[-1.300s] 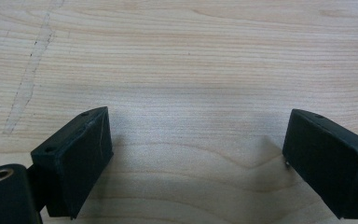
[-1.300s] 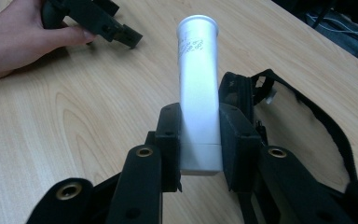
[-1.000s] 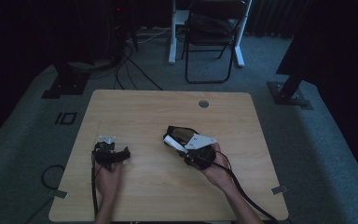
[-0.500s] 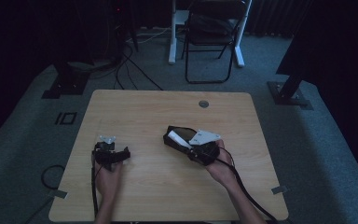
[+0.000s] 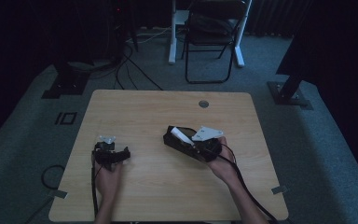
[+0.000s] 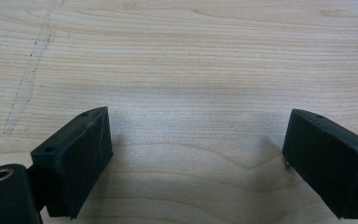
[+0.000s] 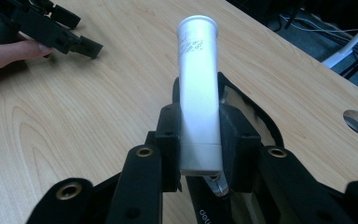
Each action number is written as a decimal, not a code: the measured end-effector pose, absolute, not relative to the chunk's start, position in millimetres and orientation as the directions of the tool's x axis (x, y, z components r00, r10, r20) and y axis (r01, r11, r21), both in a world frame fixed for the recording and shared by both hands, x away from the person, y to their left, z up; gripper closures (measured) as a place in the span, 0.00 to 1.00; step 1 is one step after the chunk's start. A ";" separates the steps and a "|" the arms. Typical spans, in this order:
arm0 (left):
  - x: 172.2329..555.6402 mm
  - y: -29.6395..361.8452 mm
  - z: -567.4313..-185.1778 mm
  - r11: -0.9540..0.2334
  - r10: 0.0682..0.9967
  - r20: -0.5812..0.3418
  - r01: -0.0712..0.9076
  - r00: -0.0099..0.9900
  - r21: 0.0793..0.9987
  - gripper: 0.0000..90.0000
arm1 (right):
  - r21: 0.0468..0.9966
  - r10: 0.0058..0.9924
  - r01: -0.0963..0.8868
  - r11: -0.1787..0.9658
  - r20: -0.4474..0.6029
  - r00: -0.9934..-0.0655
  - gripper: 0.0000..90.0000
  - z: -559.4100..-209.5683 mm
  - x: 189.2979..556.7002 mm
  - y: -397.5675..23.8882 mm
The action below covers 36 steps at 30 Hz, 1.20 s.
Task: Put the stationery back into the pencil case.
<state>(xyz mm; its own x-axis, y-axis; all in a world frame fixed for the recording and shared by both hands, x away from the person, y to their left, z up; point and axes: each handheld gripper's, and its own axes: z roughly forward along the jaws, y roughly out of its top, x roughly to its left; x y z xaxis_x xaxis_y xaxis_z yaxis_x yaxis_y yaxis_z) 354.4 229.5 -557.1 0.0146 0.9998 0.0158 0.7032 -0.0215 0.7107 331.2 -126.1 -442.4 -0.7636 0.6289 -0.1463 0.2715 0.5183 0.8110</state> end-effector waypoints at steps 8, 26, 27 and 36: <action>354.4 229.5 -557.0 -0.023 1.000 0.016 0.704 0.016 0.710 0.09 | 0.812 0.636 0.278 0.514 -0.143 -0.758 0.79 -442.2 335.8 -128.7; 354.4 229.5 -557.0 -0.022 1.000 0.016 0.703 0.016 0.710 0.09 | 0.808 0.650 0.296 0.510 -0.137 -0.747 0.79 -445.0 344.5 -132.4; 354.4 229.5 -557.1 -0.022 1.000 0.016 0.703 0.016 0.711 0.09 | 0.808 0.652 0.299 0.509 -0.134 -0.747 0.79 -445.3 344.8 -132.4; 354.4 229.5 -557.1 -0.023 1.000 0.016 0.703 0.016 0.710 0.09 | 0.802 0.656 0.309 0.511 -0.132 -0.744 0.79 -449.0 349.3 -133.8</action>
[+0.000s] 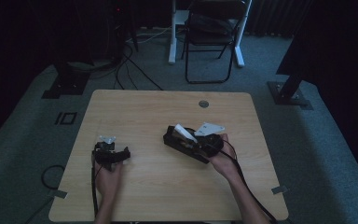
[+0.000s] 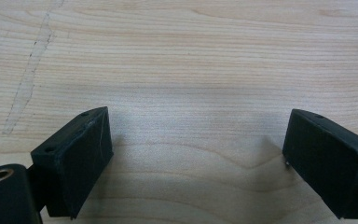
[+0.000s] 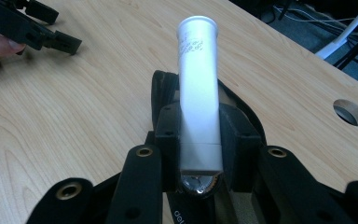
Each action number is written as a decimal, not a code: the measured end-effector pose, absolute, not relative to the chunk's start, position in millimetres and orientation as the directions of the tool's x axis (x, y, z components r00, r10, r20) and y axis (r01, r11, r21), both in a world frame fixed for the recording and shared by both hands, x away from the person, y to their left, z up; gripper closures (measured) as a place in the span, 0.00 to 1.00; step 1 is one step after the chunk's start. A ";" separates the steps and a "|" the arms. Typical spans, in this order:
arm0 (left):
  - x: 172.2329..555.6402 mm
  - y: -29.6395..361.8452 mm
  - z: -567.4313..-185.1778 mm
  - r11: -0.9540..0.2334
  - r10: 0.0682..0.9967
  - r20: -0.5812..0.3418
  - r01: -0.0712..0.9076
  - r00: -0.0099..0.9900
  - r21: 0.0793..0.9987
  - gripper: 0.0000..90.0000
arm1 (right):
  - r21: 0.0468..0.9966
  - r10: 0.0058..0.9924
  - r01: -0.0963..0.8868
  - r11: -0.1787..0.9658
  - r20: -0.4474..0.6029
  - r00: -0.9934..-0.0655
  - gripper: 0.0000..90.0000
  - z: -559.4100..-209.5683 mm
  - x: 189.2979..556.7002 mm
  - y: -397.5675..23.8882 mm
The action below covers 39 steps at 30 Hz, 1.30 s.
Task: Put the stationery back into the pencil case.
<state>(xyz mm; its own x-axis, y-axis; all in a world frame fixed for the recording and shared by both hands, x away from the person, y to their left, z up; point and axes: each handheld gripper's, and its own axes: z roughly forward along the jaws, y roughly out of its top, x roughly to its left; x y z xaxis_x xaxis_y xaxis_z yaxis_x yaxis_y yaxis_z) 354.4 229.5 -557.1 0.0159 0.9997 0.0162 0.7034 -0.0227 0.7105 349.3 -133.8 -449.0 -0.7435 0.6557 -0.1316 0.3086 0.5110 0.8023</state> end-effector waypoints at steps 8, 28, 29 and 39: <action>354.4 229.5 -557.0 -0.023 1.000 0.016 0.704 0.016 0.710 0.09 | 0.801 0.666 0.322 0.506 -0.124 -0.736 0.79 -452.8 353.8 -136.9; 354.4 229.5 -557.1 -0.022 1.000 0.016 0.703 0.015 0.711 0.09 | 0.788 0.672 0.346 0.510 -0.114 -0.732 0.79 -464.0 361.1 -140.8; 354.4 229.5 -557.1 -0.022 1.000 0.016 0.703 0.015 0.711 0.09 | 0.787 0.673 0.348 0.510 -0.113 -0.731 0.79 -464.5 361.4 -140.9; 354.4 229.5 -557.0 -0.023 1.000 0.016 0.703 0.016 0.710 0.09 | 0.785 0.676 0.354 0.508 -0.109 -0.728 0.79 -468.5 363.9 -142.1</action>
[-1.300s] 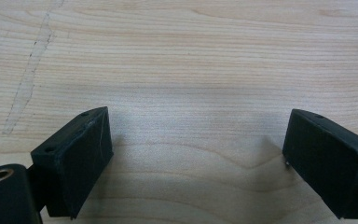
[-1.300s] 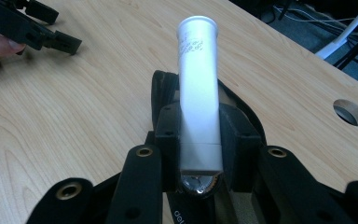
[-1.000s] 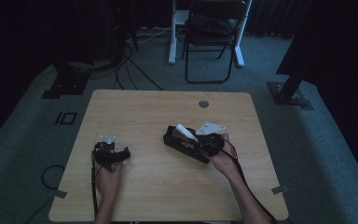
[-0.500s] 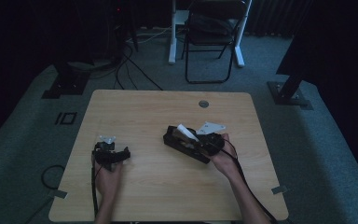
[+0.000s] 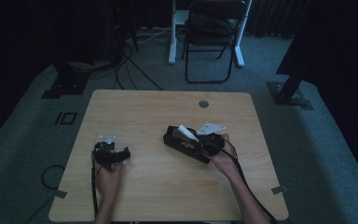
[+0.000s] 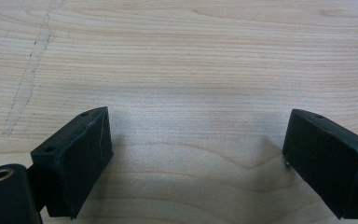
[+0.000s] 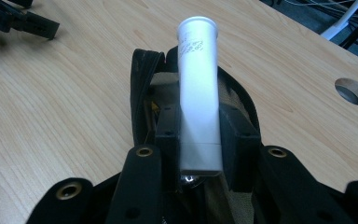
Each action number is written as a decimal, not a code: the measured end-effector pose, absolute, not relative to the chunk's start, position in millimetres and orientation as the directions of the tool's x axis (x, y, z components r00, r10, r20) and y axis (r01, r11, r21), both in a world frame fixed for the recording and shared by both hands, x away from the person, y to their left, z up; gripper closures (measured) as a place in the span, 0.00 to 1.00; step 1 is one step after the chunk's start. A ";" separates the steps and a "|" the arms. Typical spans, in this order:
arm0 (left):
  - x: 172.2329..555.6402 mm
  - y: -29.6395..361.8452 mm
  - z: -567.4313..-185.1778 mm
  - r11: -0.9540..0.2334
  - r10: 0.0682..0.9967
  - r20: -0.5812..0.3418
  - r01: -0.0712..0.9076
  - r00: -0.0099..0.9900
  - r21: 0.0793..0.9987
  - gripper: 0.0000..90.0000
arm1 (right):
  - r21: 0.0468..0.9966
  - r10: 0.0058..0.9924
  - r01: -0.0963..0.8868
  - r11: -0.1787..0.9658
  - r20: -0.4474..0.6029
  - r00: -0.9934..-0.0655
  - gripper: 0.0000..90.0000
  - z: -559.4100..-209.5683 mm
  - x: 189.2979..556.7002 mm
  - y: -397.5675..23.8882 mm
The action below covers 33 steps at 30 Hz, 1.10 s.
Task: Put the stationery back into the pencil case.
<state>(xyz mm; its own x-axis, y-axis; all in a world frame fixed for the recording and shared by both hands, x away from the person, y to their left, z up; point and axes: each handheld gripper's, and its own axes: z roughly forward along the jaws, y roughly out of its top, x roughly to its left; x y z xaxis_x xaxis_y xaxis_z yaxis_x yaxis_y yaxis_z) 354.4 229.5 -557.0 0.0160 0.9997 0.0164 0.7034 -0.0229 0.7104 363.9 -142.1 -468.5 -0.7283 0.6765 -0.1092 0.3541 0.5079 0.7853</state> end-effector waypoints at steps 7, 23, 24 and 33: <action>354.4 229.5 -557.1 -0.022 1.000 0.016 0.703 0.016 0.711 0.09 | 0.780 0.677 0.358 0.513 -0.111 -0.728 0.79 -472.4 366.0 -142.8; 354.4 229.5 -557.0 -0.023 1.000 0.017 0.704 0.016 0.710 0.09 | 0.766 0.676 0.374 0.522 -0.104 -0.730 0.79 -480.8 370.2 -143.3; 354.4 229.5 -557.1 -0.023 1.000 0.016 0.703 0.016 0.710 0.09 | 0.765 0.676 0.375 0.524 -0.106 -0.730 0.79 -481.2 370.4 -143.5; 354.4 229.5 -557.1 -0.023 1.000 0.016 0.703 0.016 0.710 0.09 | 0.750 0.677 0.377 0.544 -0.126 -0.725 0.79 -485.0 372.0 -142.0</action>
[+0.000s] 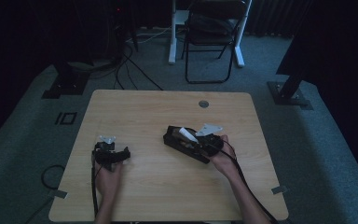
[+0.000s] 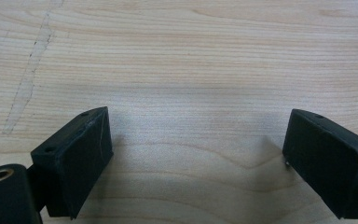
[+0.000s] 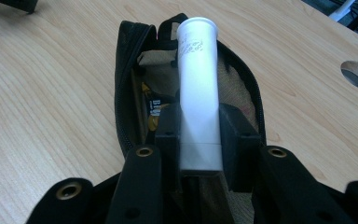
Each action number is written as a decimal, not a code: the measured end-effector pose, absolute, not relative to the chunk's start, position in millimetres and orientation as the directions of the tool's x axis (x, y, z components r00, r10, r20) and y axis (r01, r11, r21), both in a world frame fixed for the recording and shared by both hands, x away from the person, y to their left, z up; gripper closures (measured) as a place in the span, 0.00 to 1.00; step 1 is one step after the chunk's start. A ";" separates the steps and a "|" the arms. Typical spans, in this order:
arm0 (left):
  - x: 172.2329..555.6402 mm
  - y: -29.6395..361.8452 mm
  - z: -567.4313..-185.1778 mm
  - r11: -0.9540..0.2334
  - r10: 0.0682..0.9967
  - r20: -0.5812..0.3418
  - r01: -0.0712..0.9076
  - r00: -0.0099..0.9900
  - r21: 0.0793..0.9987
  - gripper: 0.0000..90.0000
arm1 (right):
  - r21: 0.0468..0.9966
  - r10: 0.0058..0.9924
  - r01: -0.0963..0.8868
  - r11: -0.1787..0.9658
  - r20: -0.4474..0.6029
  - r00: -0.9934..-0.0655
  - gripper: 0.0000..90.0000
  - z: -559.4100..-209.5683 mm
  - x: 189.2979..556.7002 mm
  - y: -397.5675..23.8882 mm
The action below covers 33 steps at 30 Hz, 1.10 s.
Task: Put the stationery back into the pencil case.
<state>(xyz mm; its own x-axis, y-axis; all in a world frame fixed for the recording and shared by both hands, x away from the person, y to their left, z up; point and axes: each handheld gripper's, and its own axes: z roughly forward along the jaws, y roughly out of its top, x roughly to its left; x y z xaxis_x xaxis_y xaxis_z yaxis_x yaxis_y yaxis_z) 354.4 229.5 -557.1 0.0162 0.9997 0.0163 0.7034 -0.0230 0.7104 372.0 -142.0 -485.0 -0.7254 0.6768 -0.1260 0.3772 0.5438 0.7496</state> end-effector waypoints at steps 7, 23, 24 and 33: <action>354.4 229.5 -557.0 -0.023 1.000 0.016 0.704 0.016 0.710 0.09 | 0.743 0.676 0.386 0.547 -0.120 -0.727 0.79 -487.8 374.1 -141.6; 354.4 229.5 -557.1 -0.022 1.000 0.016 0.703 0.016 0.711 0.09 | 0.715 0.672 0.410 0.567 -0.113 -0.732 0.79 -496.9 378.6 -140.6; 354.4 229.5 -557.0 -0.023 1.000 0.017 0.704 0.016 0.710 0.09 | 0.713 0.671 0.410 0.568 -0.114 -0.733 0.79 -497.3 378.8 -140.6; 354.4 229.5 -557.1 -0.023 1.000 0.016 0.703 0.016 0.710 0.09 | 0.706 0.674 0.422 0.569 -0.107 -0.731 0.79 -499.6 381.2 -140.8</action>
<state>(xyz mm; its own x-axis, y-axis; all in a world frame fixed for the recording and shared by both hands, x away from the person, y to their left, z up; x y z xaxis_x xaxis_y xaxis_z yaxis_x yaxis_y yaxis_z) 354.4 229.5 -557.1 0.0159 0.9997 0.0162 0.7035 -0.0227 0.7104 381.2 -140.8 -499.6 -0.7308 0.6741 -0.1069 0.4217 0.5691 0.7059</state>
